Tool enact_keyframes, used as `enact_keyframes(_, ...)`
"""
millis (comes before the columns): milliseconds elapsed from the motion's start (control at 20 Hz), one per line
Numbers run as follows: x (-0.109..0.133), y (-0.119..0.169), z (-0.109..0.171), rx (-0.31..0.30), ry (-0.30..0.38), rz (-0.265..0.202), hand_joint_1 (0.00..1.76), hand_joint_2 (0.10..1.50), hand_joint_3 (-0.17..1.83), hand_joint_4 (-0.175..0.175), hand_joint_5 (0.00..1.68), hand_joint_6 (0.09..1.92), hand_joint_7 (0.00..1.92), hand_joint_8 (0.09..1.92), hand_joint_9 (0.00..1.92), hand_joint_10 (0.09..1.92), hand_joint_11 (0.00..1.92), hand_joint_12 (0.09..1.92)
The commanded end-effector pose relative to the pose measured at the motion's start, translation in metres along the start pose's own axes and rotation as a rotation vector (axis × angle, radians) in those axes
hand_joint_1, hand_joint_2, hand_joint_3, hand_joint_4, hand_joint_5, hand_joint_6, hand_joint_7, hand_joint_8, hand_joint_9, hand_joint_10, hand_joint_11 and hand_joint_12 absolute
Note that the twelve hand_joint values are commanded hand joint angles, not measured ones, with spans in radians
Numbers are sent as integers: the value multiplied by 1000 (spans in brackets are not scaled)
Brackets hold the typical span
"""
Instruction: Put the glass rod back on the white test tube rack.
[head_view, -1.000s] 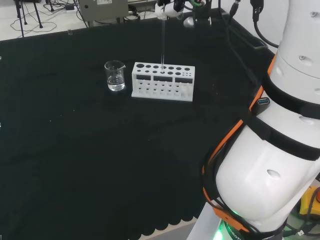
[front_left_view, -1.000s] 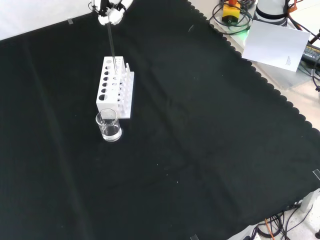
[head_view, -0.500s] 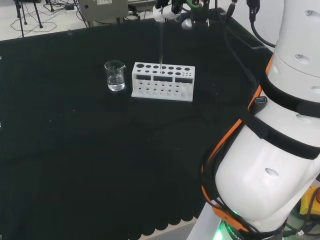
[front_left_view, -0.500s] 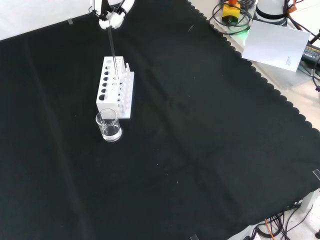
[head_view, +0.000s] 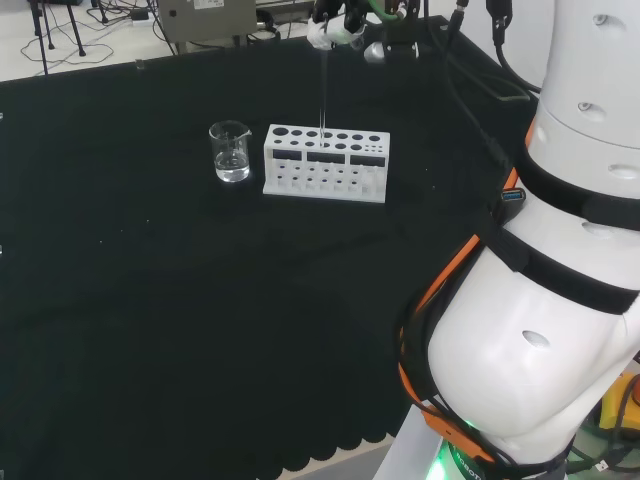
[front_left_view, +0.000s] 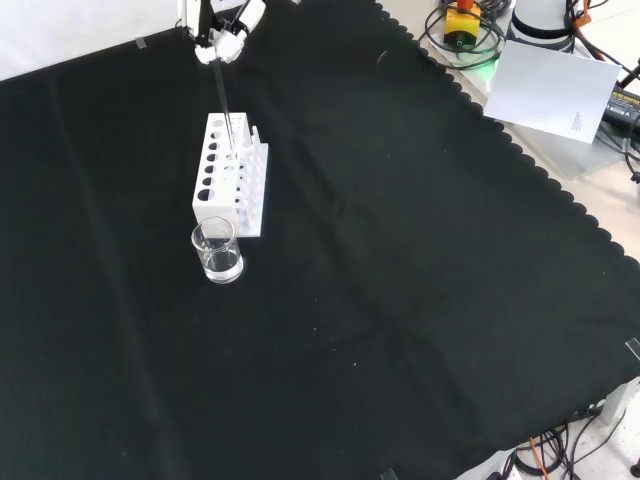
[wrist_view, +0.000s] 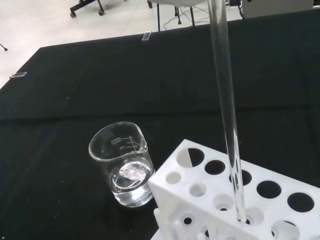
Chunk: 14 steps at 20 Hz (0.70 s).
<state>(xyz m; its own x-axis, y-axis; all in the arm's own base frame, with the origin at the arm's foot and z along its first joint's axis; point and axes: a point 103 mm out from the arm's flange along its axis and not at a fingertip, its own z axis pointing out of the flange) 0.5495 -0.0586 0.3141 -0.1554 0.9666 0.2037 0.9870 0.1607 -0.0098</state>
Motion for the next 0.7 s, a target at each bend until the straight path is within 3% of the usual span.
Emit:
enact_keyframes(50,1,2,-14,-26,-5,-1,1300,1125,-175,-175,1223,303,1149,1070,1759,672,1218,740)
enact_keyframes(700,1,2,-12,-25,-2,8,1300,1125,-175,-175,1223,303,1149,1070,1760,673,1218,740)
